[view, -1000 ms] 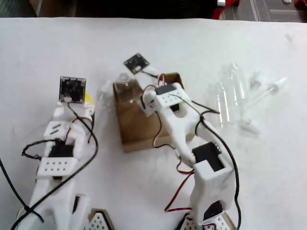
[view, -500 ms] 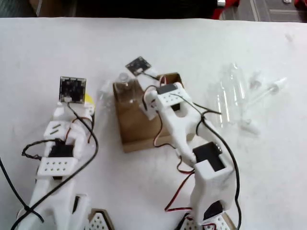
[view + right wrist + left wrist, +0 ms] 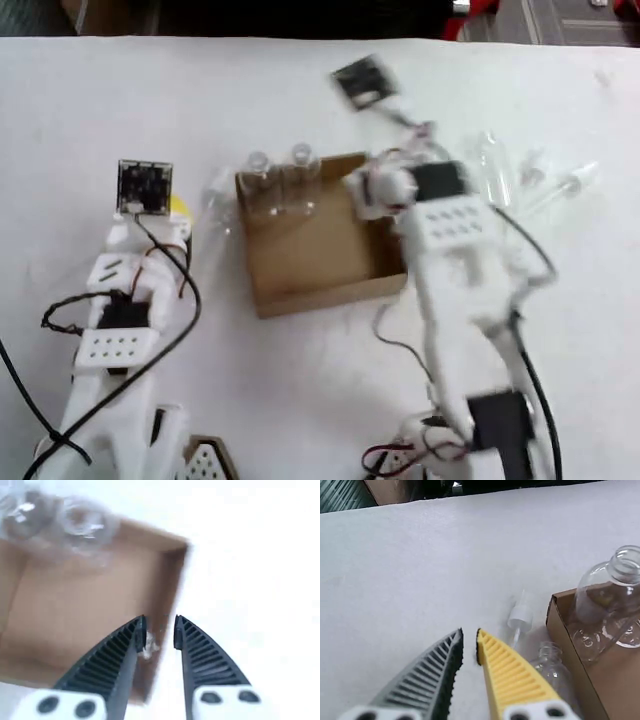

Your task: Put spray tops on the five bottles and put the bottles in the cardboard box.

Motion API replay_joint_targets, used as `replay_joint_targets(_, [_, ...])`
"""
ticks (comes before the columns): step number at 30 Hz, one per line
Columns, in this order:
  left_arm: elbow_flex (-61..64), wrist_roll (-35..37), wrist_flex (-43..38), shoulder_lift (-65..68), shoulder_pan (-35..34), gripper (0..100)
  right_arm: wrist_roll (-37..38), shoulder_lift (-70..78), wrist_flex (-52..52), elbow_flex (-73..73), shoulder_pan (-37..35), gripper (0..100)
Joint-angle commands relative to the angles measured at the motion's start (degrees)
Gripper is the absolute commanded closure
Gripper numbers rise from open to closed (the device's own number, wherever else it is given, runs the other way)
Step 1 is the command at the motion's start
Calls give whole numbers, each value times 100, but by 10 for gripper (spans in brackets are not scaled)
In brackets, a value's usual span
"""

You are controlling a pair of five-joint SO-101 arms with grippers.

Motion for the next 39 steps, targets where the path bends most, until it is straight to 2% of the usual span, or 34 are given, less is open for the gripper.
replay_joint_targets(1, [-70, -44, 0, -189, -66, 950, -9, -831, 101, -185, 1033, 915])
replay_joint_targets(7, [-62, -44, 9, -189, -66, 950, 0, -602, -330, -167, 2440, 914])
replay_joint_targets(11, [18, -44, -26, -198, -57, 950, 18, 84, -752, -202, 2774, 914])
replay_joint_targets(15, [26, -44, -26, -207, -57, 950, 325, 945, -840, -598, 2633, 914])
replay_joint_targets(20, [18, -44, -35, -224, -57, 950, 316, 2334, -409, -2013, 2299, 906])
replay_joint_targets(26, [53, -53, -325, -198, -84, 950, 316, 4321, 321, -4158, 1684, 782])
replay_joint_targets(29, [53, -62, -343, -198, -66, 950, 316, 5174, 400, -5125, 1508, 766])
replay_joint_targets(39, [53, -44, -343, -215, -66, 950, 325, 7310, 1165, -7842, 1596, 766])
